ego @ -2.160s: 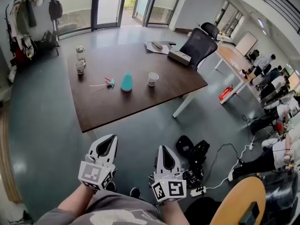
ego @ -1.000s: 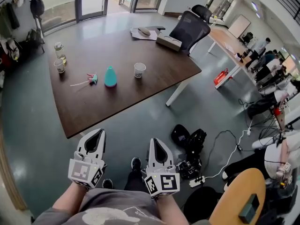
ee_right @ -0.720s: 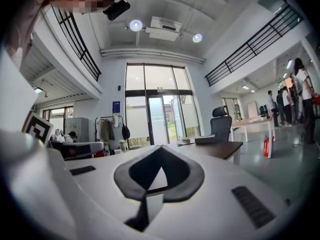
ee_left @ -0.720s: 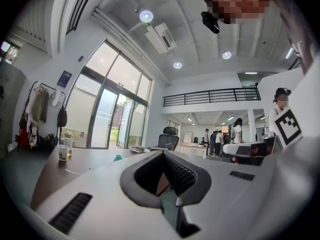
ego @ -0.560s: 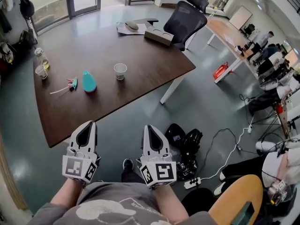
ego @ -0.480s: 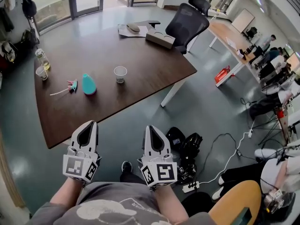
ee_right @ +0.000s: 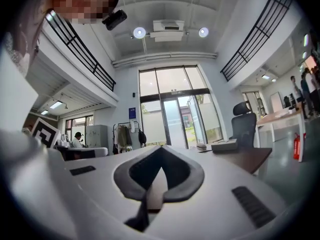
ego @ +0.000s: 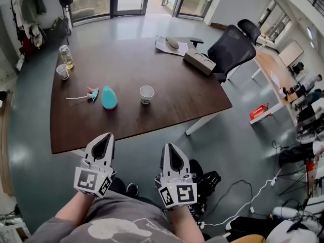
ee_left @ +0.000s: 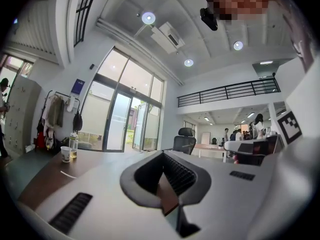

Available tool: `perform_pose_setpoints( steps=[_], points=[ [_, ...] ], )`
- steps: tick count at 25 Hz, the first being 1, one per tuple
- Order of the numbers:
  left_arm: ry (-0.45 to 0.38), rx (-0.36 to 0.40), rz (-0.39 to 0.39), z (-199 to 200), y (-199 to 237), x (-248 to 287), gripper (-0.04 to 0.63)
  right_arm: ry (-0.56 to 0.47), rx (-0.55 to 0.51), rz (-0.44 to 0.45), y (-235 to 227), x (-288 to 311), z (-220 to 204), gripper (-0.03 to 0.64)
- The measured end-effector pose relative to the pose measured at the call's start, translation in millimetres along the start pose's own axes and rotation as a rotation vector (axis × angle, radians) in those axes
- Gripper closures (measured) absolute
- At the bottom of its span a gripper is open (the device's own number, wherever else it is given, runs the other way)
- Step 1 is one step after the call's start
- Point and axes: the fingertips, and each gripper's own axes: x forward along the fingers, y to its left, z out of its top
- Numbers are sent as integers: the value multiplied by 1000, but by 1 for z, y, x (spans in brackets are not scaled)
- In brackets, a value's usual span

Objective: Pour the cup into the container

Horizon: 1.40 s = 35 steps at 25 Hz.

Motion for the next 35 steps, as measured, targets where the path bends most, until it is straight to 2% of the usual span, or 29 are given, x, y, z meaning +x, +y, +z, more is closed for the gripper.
perform_pose_setpoints(
  steps=[4,8,10,14,23,31,35],
  points=[
    [-12,-4,44,1,16,7,588,26,0,33,3,23,-6,629],
    [-8,22,96,-3,31,20,588,3,15,84,10,38,-2,629],
    [0,10,103,-8,37,31,588,9,20,90,9,49,-5,629],
    [24,-15,83,-18,41,62,588,55,9,55,-6,77,-15,629],
    [46,-34,61,-31,73,136,588,127,-13,40,-29,159,-42,607],
    [66,-47,-37,-32,83,188,588,145,-33,16,-39,227,-52,608],
    [84,-61,-43,-41,89,204,588,168,-42,15,-40,244,-59,607]
  ],
)
